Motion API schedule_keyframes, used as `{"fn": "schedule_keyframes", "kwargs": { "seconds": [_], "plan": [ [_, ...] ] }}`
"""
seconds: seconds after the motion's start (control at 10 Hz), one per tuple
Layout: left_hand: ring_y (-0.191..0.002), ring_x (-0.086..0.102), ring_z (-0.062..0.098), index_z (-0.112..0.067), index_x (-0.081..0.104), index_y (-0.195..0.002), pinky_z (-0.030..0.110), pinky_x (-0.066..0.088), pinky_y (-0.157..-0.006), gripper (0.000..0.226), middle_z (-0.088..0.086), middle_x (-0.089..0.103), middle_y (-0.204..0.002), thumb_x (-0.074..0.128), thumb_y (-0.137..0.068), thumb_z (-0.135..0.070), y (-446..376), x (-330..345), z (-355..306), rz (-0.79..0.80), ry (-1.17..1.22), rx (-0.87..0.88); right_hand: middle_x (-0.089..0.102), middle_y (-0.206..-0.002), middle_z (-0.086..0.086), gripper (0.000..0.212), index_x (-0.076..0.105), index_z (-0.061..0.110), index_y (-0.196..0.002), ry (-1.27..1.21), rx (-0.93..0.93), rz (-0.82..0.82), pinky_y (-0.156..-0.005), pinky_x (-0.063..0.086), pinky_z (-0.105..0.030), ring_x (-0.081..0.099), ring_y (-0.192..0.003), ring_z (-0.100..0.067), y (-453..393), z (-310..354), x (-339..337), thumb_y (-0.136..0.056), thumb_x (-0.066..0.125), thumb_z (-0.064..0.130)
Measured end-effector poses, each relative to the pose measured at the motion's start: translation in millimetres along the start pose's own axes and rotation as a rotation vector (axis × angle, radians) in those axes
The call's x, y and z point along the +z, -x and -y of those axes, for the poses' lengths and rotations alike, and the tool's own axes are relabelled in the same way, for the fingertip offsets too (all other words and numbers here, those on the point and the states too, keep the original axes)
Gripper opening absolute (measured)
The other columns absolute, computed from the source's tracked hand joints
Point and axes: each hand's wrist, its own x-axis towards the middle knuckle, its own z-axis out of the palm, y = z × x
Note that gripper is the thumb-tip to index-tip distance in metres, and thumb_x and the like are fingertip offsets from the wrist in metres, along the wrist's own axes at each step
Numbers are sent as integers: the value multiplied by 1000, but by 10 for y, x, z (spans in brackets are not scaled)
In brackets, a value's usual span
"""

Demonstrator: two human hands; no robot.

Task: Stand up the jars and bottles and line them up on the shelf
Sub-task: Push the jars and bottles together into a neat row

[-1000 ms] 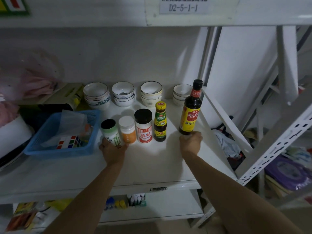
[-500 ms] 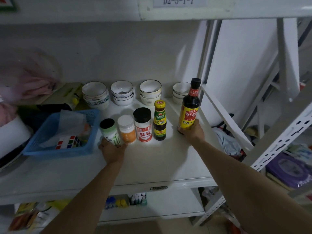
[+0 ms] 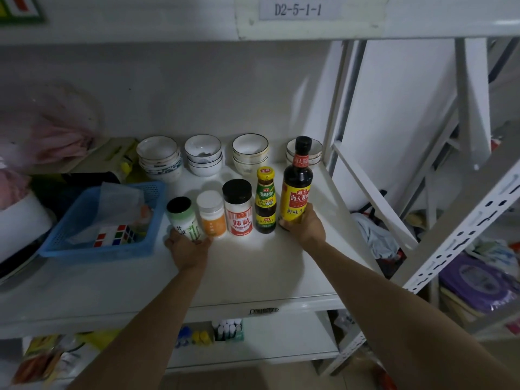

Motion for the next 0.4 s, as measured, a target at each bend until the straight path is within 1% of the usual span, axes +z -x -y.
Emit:
{"fn": "schedule_keyframes", "kwargs": {
  "seconds": [0.2,0.3,0.4],
  "plan": [
    [-126,42,39,4,37,-136,46,46,-99,88,28,44,-136,83,-64,-13,23,-32,-28,21,6,-20,60,-126,-10,70,44,15,-130,48,33,5,-92,51,-41,61,-113,-30,-2,8,-1,-74,77,40],
    [-130,39,40,7,35,-139,46,45,-101,90,29,42,-139,83,-65,-12,49,-52,-45,31,14,-50,52,-134,-15,77,40,11,-137,34,75,15,-96,49,-42,56,-120,-33,4,-35,-6,-75,79,37],
    [-131,37,40,12,35,-136,46,45,-101,83,32,41,-139,80,-69,-11,178,-67,-102,11,2,-123,49,-132,-20,61,42,3,-128,70,168,-49,-94,52,-44,56,-116,-38,73,-34,21,-81,74,28]
  ]
}}
